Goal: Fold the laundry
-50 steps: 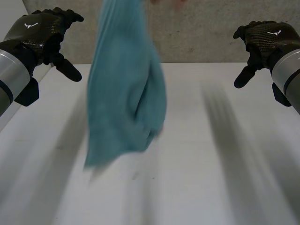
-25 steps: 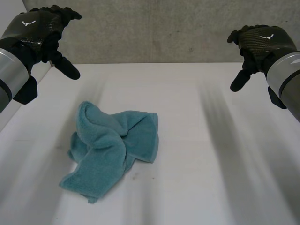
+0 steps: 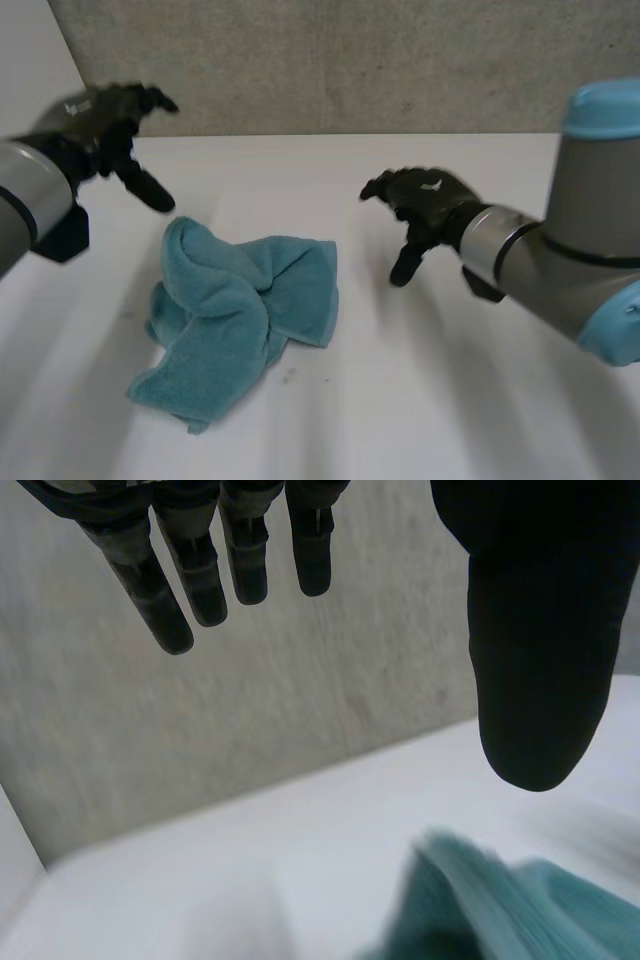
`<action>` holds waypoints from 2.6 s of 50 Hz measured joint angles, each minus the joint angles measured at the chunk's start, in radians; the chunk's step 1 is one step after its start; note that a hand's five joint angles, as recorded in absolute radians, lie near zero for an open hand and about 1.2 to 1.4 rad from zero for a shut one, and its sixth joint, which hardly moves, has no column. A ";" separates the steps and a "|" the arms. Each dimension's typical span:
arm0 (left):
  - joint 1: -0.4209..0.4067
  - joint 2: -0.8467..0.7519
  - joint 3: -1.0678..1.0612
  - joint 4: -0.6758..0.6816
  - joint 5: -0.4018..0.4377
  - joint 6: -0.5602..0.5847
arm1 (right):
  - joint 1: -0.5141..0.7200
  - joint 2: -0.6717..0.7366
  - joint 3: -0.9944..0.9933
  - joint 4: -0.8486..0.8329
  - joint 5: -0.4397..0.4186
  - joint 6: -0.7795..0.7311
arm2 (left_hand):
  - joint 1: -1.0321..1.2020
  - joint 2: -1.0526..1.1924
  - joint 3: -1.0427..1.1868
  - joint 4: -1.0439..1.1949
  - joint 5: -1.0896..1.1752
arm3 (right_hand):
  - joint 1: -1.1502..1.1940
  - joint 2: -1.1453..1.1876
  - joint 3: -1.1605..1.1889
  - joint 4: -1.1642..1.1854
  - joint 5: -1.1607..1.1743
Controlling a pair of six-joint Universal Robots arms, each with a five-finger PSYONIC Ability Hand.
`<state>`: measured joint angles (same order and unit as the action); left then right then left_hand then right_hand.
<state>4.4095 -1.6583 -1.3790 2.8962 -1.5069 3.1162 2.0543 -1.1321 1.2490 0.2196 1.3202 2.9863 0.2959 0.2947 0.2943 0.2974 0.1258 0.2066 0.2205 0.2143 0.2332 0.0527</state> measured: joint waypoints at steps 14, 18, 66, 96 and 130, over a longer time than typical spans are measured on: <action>0.075 0.035 -0.257 0.028 0.001 -0.188 | 0.134 0.191 -0.022 -0.077 0.005 0.232 | 0.000 0.000 0.000 0.001 0.000 | 0.000 0.000 0.000 0.000 0.000; 0.140 0.091 -0.374 0.098 0.002 -0.265 | 0.194 0.292 -0.061 -0.151 0.042 0.240 | 0.000 0.000 0.000 0.001 0.000 | 0.000 0.000 0.000 0.000 0.000; 0.203 0.056 -0.588 0.110 0.250 -0.093 | 0.046 -0.068 -0.066 -0.150 0.276 -0.227 | 0.029 0.036 0.028 0.030 0.025 | 0.752 0.955 0.959 0.954 0.928; 0.112 -0.196 0.093 0.318 0.131 -0.025 | -0.162 -0.038 -0.294 -0.377 0.196 -0.323 | 0.857 0.900 0.890 0.894 0.822 | 0.757 0.961 0.970 0.960 0.928; 0.126 -0.145 -0.414 0.571 0.079 0.130 | -0.522 -0.193 0.410 -0.314 -0.212 -0.540 | 0.857 0.904 0.897 0.898 0.822 | 0.757 0.961 0.971 0.960 0.935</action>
<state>4.5358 -1.8036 -1.7926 3.4669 -1.4276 3.2460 1.5328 -1.3253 1.6587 -0.0946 1.1083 2.4460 1.1529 1.1987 1.1909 1.1955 0.9474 0.9640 1.1817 1.1856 1.1929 0.9878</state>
